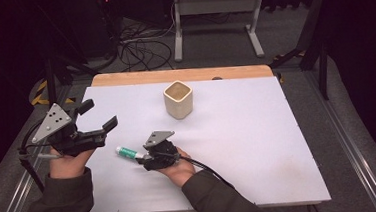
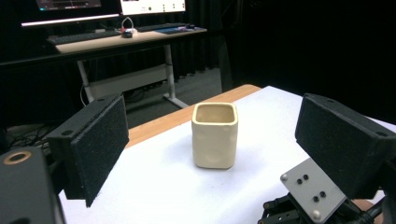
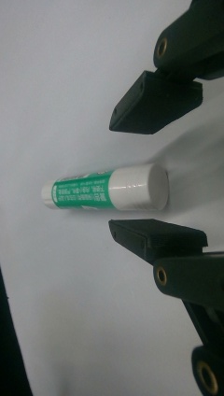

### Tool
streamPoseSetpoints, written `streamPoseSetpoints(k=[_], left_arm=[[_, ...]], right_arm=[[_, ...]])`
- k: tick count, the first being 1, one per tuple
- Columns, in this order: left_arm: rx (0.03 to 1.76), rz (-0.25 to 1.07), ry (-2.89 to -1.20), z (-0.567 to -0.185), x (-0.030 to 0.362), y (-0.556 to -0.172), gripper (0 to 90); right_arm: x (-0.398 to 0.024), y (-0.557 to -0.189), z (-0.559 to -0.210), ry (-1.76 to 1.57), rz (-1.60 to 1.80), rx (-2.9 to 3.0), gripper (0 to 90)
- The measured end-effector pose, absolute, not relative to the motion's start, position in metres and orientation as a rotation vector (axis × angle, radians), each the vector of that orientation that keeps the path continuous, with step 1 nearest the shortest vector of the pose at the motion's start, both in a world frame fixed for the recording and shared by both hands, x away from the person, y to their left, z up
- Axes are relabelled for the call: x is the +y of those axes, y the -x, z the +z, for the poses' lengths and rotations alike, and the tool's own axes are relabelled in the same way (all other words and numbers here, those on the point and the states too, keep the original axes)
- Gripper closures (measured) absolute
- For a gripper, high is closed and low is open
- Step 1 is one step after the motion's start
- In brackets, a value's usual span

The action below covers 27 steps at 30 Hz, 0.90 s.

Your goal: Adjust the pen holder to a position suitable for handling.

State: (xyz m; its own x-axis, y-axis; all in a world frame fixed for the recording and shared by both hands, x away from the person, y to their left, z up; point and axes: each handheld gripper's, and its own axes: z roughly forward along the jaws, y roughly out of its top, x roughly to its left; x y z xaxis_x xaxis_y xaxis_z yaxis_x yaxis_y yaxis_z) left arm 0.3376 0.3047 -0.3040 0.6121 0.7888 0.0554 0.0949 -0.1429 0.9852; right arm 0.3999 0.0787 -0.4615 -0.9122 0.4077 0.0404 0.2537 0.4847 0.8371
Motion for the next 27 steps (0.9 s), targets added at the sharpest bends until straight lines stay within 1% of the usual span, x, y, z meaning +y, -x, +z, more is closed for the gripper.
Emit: streamPoseSetpoints(k=[11, 17, 22, 24, 27], left_arm=[[0.746, 0.711, -1.630, -0.304, 0.304, -0.338, 10.6], [0.750, 0.703, -1.632, -0.306, 0.304, -0.340, 10.6], [0.749, 0.702, -1.641, -0.307, 0.302, -0.341, 10.7], [0.748, 0.702, -1.646, -0.307, 0.301, -0.341, 10.8], [0.749, 0.700, -1.649, -0.308, 0.301, -0.341, 10.8]], right_arm=[[0.086, -0.401, -0.464, -0.565, 1.313, 2.610, 52.0], [0.089, -0.401, -0.465, -0.559, 1.272, 2.637, 53.0], [0.090, -0.401, -0.466, -0.578, 1.256, 2.634, 57.4], [0.090, -0.402, -0.466, -0.594, 1.246, 2.618, 62.4], [0.090, -0.402, -0.466, -0.607, 1.248, 2.610, 64.2]])
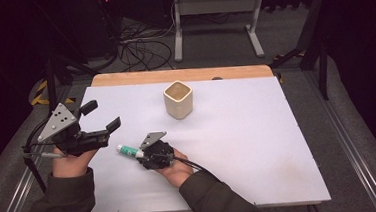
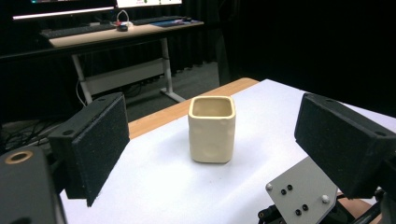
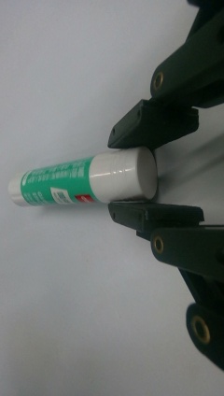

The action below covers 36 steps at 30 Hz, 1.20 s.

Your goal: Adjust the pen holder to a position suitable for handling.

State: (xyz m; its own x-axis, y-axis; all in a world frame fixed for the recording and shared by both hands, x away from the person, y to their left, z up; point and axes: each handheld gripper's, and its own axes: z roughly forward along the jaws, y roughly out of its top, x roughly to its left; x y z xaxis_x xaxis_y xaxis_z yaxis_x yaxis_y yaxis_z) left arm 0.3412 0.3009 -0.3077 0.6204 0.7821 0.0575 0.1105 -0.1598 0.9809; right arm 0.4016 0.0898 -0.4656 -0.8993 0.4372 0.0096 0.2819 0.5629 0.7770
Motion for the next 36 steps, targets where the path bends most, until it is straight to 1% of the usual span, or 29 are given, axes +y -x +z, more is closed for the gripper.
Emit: streamPoseSetpoints(k=[15, 19, 24, 36], left_arm=[[0.756, 0.711, -1.648, -0.309, 0.304, -0.342, 11.2], [0.746, 0.721, -1.638, -0.308, 0.304, -0.341, 11.7], [0.745, 0.720, -1.647, -0.312, 0.303, -0.343, 12.2], [0.757, 0.710, -1.654, -0.317, 0.303, -0.347, 12.4]], right_arm=[[0.085, -0.397, -0.463, -0.536, 1.267, 2.572, 65.8], [0.078, -0.395, -0.459, -0.535, 1.288, 2.554, 65.8], [0.060, -0.396, -0.446, -0.546, 1.346, 2.510, 65.9], [0.039, -0.400, -0.430, -0.562, 1.432, 2.454, 66.0]])
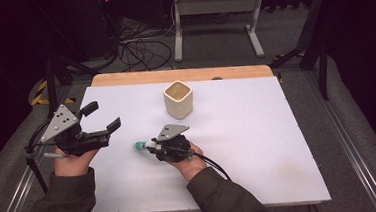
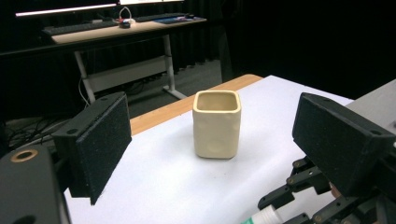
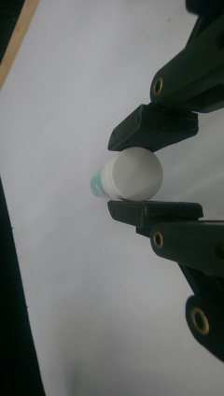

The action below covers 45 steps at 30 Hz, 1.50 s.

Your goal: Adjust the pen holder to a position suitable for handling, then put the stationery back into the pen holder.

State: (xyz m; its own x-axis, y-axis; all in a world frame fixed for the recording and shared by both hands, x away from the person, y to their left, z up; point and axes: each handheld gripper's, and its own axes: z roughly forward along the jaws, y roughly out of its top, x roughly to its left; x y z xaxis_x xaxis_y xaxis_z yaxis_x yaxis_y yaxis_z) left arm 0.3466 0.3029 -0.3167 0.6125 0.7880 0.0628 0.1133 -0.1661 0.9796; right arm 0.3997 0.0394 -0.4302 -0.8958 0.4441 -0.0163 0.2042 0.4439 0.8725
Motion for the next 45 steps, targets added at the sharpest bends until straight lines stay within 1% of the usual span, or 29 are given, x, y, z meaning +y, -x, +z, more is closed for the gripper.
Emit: streamPoseSetpoints(k=[15, 25, 32, 36, 41, 45], left_arm=[[0.740, 0.708, -1.678, -0.322, 0.289, -0.348, 13.2], [0.717, 0.679, -1.722, -0.337, 0.275, -0.357, 12.8], [0.655, 0.699, -1.821, -0.352, 0.257, -0.362, 9.8], [0.628, 0.701, -1.873, -0.359, 0.248, -0.364, 11.0], [0.577, 0.661, -1.915, -0.369, 0.236, -0.366, 13.6], [0.560, 0.664, -1.970, -0.376, 0.229, -0.368, 15.4]], right_arm=[[0.002, -0.402, -0.402, -0.584, 1.532, 2.352, 66.0], [-0.022, -0.401, -0.387, -0.597, 1.578, 2.301, 66.0], [-0.033, -0.399, -0.384, -0.615, 1.593, 2.302, 66.1], [-0.038, -0.400, -0.380, -0.628, 1.605, 2.306, 66.1], [-0.042, -0.400, -0.376, -0.627, 1.630, 2.310, 66.0], [-0.043, -0.401, -0.376, -0.637, 1.629, 2.320, 66.0]])
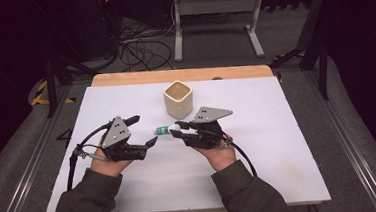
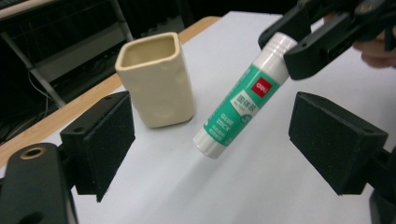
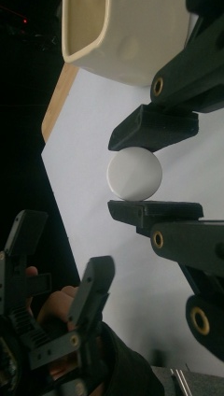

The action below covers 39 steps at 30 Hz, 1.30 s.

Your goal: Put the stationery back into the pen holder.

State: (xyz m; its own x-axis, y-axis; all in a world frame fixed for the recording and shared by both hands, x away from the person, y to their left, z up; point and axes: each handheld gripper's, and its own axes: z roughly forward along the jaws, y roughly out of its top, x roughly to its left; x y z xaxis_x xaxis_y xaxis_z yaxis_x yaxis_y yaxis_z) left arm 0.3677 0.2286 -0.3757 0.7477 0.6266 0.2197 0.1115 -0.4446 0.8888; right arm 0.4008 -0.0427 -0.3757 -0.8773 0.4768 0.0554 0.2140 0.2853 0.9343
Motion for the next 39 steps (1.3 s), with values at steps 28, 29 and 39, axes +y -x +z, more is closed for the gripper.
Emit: streamPoseSetpoints(k=[28, 29, 39], left_arm=[[0.400, 0.823, -2.216, -0.406, 0.193, -0.365, 46.0], [0.393, 0.822, -2.216, -0.407, 0.192, -0.365, 48.1], [0.362, 0.837, -2.244, -0.411, 0.187, -0.363, 63.8]], right_arm=[[-0.033, -0.396, -0.379, -0.622, 1.649, 2.422, 66.0], [-0.032, -0.396, -0.379, -0.622, 1.648, 2.425, 66.0], [-0.031, -0.397, -0.381, -0.622, 1.648, 2.443, 66.0]])
